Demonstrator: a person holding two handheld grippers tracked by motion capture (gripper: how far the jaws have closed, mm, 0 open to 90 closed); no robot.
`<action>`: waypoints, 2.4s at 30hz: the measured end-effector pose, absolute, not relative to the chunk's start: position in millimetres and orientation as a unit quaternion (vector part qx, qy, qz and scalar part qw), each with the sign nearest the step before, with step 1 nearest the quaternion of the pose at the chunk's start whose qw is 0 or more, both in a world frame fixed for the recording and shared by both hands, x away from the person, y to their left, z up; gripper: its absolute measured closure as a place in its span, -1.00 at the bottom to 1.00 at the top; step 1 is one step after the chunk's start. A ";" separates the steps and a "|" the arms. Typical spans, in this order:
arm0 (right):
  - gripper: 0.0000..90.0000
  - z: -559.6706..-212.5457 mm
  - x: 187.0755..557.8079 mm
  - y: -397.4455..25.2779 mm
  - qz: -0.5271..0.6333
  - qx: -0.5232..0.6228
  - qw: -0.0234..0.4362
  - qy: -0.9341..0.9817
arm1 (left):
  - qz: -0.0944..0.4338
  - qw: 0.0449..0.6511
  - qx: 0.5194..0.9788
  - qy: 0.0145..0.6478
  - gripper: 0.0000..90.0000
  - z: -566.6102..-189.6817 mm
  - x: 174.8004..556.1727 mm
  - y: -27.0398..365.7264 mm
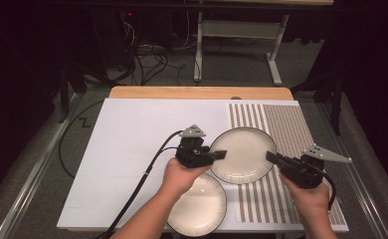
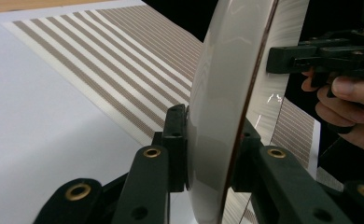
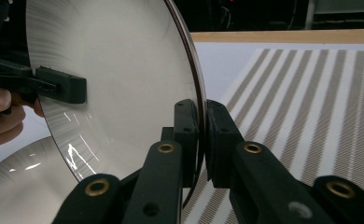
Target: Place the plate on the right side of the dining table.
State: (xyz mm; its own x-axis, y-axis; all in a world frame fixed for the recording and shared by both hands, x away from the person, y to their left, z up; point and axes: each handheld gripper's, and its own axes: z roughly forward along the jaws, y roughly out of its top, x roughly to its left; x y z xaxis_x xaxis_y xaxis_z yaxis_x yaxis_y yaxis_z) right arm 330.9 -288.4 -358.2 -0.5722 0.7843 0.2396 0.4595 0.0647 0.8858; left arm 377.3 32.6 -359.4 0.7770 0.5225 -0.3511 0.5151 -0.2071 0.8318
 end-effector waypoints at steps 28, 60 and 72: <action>0.92 -383.6 342.0 -367.6 0.495 0.508 0.200 0.676 | -0.020 0.479 0.809 0.339 0.47 -382.8 428.2 -69.7; 0.94 -397.7 345.0 -374.2 0.481 0.527 0.217 0.666 | 0.009 0.467 0.811 0.354 0.26 -384.2 435.6 -66.3; 0.90 -398.7 349.6 -371.7 0.463 0.540 0.225 0.666 | 0.047 0.493 0.799 0.342 0.04 -365.9 412.7 -15.2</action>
State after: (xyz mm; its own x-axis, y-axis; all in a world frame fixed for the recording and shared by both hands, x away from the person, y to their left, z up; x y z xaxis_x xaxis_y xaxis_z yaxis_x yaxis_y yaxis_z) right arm 349.6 -371.7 -398.7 -0.3153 0.9276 0.2005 0.5115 -0.0119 0.8592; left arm 412.7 -15.2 -365.9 0.7615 0.5930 -0.2617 0.5000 -0.2806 0.8193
